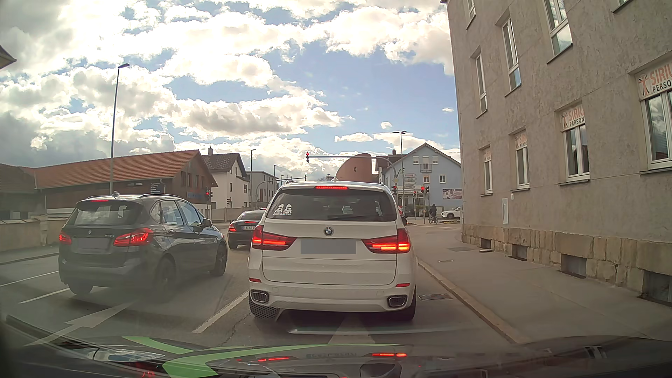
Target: Follow the waypoints while adhering to traffic rules and regulations
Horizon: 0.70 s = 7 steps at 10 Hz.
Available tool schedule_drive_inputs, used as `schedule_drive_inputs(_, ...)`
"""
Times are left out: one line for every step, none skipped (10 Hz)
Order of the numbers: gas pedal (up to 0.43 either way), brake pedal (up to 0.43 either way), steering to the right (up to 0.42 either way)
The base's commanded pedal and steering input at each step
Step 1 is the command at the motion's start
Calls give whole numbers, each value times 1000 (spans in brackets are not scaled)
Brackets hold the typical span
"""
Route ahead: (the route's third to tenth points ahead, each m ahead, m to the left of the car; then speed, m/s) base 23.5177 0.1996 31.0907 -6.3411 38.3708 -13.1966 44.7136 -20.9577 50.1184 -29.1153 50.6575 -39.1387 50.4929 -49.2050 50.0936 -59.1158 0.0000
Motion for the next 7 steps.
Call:
schedule_drive_inputs(0,293,-4)
schedule_drive_inputs(0,293,-4)
schedule_drive_inputs(0,293,-4)
schedule_drive_inputs(0,293,-4)
schedule_drive_inputs(0,293,-4)
schedule_drive_inputs(0,287,-4)
schedule_drive_inputs(0,293,-4)
